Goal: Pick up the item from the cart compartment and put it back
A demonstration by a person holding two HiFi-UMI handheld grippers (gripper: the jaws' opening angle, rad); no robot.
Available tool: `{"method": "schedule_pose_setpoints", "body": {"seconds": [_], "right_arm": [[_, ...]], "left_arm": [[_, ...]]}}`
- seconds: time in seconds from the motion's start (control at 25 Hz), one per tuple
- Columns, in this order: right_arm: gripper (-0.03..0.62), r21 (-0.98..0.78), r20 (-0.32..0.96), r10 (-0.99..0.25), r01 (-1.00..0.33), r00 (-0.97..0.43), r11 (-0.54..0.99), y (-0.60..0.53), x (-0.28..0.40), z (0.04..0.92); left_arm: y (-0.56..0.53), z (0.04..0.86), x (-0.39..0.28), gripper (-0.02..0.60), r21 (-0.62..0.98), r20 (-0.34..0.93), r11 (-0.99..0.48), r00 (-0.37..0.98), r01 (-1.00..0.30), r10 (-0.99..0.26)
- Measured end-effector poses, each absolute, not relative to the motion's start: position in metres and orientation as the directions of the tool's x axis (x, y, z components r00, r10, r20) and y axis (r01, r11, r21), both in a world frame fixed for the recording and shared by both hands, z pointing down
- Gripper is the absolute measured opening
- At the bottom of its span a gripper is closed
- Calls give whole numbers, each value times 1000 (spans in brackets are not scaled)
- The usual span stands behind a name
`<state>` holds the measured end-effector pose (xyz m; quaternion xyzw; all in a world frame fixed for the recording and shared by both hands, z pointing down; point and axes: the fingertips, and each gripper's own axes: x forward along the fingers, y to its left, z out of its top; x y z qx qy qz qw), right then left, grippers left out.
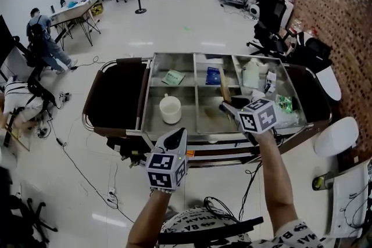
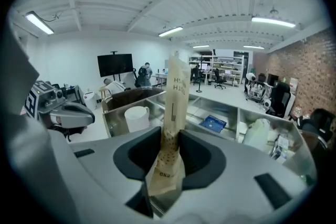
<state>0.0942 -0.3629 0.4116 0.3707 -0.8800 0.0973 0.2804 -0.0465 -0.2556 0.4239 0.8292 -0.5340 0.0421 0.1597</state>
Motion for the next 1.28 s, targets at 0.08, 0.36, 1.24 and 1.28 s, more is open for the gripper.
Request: {"method": "schedule_pose_setpoints", "body": {"seconds": [0.08,0.36,1.24,1.28], "right_arm": [[115,34,636,-547,-688,-544,725,-371,92,433],[115,38,832,-371,-627,-412,778,-380,99,492],[138,77,982,-158,-535,-107,841,-383,108,567],[137,80,983,-154,-538,-95,839,-384,109,568]], "left_arm": [[-258,428,-46,-3,226,248,-376,427,-899,-870],[-259,439,-47,-3,244,265,-374,433,-895,-862],[-248,457,-69,-3,310,279,-329,416,-892,-866],[-248,458,-70,-2,313,278,-327,415,-892,-866]]}}
